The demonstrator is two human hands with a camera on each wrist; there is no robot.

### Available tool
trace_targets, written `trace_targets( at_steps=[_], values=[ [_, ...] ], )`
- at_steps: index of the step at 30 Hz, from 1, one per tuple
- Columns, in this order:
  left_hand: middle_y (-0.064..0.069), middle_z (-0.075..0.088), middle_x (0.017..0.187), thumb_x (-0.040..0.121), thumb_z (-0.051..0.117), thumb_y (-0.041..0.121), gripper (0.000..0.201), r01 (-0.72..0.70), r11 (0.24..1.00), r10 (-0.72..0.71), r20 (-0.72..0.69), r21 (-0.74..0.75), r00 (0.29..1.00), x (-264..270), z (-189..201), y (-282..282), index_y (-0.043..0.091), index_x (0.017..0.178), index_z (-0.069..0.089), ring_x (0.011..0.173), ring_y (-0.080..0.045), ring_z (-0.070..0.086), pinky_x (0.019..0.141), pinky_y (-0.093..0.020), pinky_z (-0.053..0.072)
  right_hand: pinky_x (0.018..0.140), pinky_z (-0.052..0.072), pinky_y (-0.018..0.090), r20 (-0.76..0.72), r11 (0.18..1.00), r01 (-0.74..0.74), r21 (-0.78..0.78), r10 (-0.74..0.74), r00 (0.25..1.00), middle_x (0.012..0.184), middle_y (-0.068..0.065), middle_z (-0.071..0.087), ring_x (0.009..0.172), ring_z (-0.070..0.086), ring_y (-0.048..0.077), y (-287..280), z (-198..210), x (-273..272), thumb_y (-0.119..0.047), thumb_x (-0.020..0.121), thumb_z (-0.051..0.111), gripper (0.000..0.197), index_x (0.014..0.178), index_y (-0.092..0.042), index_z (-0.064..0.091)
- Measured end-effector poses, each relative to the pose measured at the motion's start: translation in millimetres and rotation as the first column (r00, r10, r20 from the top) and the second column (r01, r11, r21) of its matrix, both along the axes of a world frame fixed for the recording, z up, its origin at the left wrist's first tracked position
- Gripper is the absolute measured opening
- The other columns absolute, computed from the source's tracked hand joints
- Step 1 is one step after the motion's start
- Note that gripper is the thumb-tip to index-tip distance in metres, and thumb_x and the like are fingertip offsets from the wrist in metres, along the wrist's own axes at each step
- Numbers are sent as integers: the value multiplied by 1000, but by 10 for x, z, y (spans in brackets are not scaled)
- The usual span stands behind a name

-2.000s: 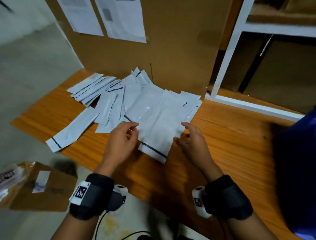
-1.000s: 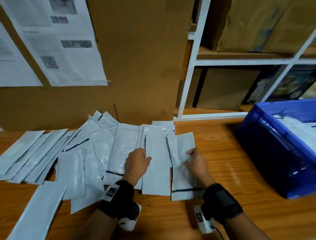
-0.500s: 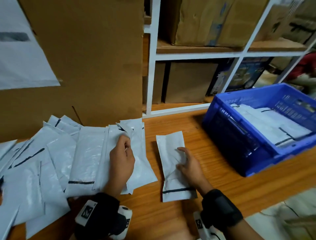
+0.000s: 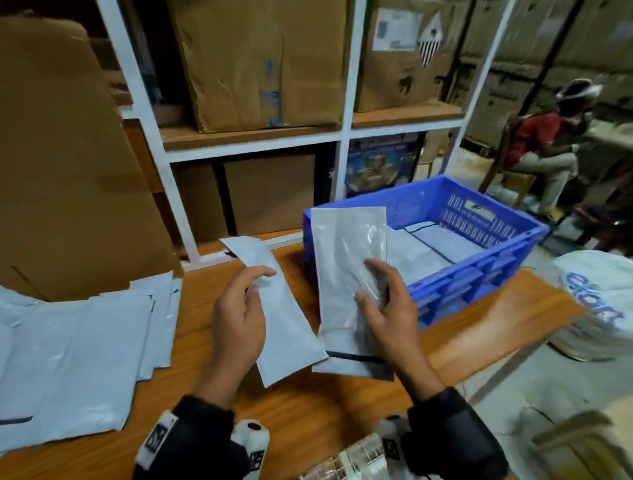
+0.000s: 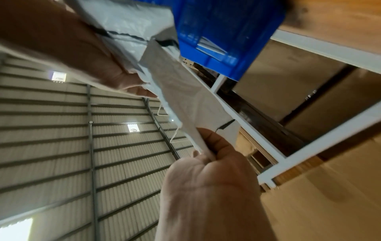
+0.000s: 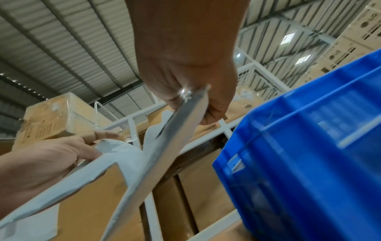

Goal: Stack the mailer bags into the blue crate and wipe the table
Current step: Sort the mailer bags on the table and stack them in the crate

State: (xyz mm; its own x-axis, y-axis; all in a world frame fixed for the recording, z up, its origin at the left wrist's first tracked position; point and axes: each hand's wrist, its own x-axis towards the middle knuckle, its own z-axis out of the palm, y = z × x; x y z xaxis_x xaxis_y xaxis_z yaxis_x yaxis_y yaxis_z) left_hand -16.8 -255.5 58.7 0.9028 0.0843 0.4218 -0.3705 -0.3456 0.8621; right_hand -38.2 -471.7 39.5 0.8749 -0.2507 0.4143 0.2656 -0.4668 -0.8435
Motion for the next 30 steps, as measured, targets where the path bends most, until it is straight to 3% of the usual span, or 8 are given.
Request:
trace_targets(
  at_steps=[3,6,10,15,20,25,28,30],
  values=[
    [28,56,115,102,44,7,33,43,999,-44,-21,-12,999,8,41,-525,27,121,64,109,13,52,83,-5,42,90,36,0,33,999,51,3,-51,998,122,-25,51,108,44,-24,-577,4,-70,-8,88,67,48,131,-24,51],
    [19,58,124,102,43,7,35,74,997,-74,-28,-21,997,12,102,-958,23,127,63,118,3,52,88,-6,43,98,37,7,45,996,85,11,-86,995,123,-22,55,113,47,-19,-1115,-16,-118,-5,87,68,49,131,-19,53],
    [27,56,120,101,46,6,38,123,991,-126,-63,-58,990,50,210,-1378,33,122,62,116,2,54,92,-18,48,101,36,9,62,992,122,29,-124,990,129,-6,57,118,51,-4,-1715,19,-183,-1,86,68,49,132,-13,53],
    [8,64,124,96,54,3,35,125,992,-126,15,30,992,317,377,-1689,24,122,66,114,-9,59,84,-15,47,96,36,2,89,983,168,70,-174,981,127,-7,58,111,47,-22,-2335,77,-92,1,86,68,48,130,-10,55],
    [15,65,116,93,59,0,36,168,980,-176,71,105,982,746,527,-1984,27,115,67,105,8,59,81,-3,44,91,36,-1,85,980,188,70,-194,977,121,-16,58,108,47,-24,-2804,107,259,-3,87,68,45,128,-15,56],
    [8,68,98,89,56,-11,39,223,949,-249,100,221,963,1289,685,-2385,21,103,74,89,9,58,75,-4,39,90,39,3,72,980,199,7,-199,977,115,-21,59,106,49,-23,-3202,193,738,-4,86,69,40,122,-19,60],
    [-2,60,77,89,53,-12,42,263,911,-292,48,317,955,1638,818,-2638,21,100,76,63,-2,50,57,-12,33,85,34,-4,64,980,190,-64,-186,980,113,-12,62,99,52,-20,-3487,318,1015,0,85,69,37,120,-13,62],
    [-4,62,78,89,52,-12,45,283,879,-308,6,384,951,1845,902,-2804,25,97,77,63,-7,51,58,-17,34,83,33,-4,52,971,204,-126,-199,979,112,-12,63,99,51,-15,-3700,352,1199,0,85,69,36,118,-11,63]
  ],
)
